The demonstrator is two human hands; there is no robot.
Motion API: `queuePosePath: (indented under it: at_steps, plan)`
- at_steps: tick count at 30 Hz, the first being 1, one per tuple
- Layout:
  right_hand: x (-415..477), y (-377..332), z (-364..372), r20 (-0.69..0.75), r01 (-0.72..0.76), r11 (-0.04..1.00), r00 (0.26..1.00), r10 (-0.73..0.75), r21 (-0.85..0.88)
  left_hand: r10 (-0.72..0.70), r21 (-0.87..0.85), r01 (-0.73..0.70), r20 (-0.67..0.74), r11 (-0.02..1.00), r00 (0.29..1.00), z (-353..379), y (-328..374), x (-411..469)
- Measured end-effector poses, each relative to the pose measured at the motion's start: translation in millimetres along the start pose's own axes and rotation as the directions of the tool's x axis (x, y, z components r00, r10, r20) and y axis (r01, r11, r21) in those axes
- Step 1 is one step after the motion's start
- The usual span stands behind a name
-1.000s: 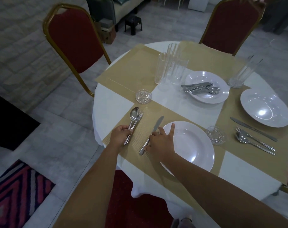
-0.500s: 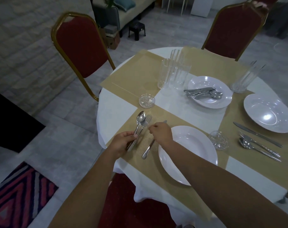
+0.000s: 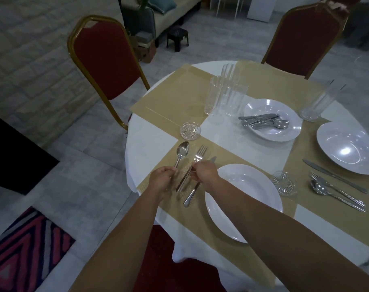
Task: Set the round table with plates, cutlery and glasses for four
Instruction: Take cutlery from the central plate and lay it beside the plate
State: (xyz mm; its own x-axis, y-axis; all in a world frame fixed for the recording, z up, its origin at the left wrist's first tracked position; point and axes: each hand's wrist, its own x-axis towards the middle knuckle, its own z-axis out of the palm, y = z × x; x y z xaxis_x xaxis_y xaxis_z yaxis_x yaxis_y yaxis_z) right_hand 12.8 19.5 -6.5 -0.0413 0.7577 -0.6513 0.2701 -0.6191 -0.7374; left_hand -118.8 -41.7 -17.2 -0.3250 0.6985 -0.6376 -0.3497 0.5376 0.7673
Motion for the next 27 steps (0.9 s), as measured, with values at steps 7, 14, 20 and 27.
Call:
queuePosePath:
  at_steps: [7, 14, 20, 27]
  plan:
    - [12.5, -1.4, 8.0, -0.132, -0.029, 0.986, 0.991, 0.007, -0.165, 0.123, 0.38, -0.08, -0.09, 0.921, 0.988, 8.6, 7.6, 19.1]
    - [19.1, 1.9, 15.3, -0.175, -0.064, 0.976, 0.984, 0.028, -0.206, 0.256, 0.669, -0.154, -0.055, 0.727, 0.965, 13.4, 9.8, 28.3]
    - [18.8, 3.6, 11.8, -0.205, -0.078, 0.944, 0.979, 0.012, -0.32, 0.32, 0.763, -0.191, -0.022, 0.617, 0.947, 14.7, 8.4, 27.0]
    - [9.1, 3.7, 12.3, -0.252, -0.054, 0.919, 0.966, -0.051, -0.391, 0.287, 0.704, -0.254, 0.074, 0.663, 0.955, 11.9, 6.0, 24.6]
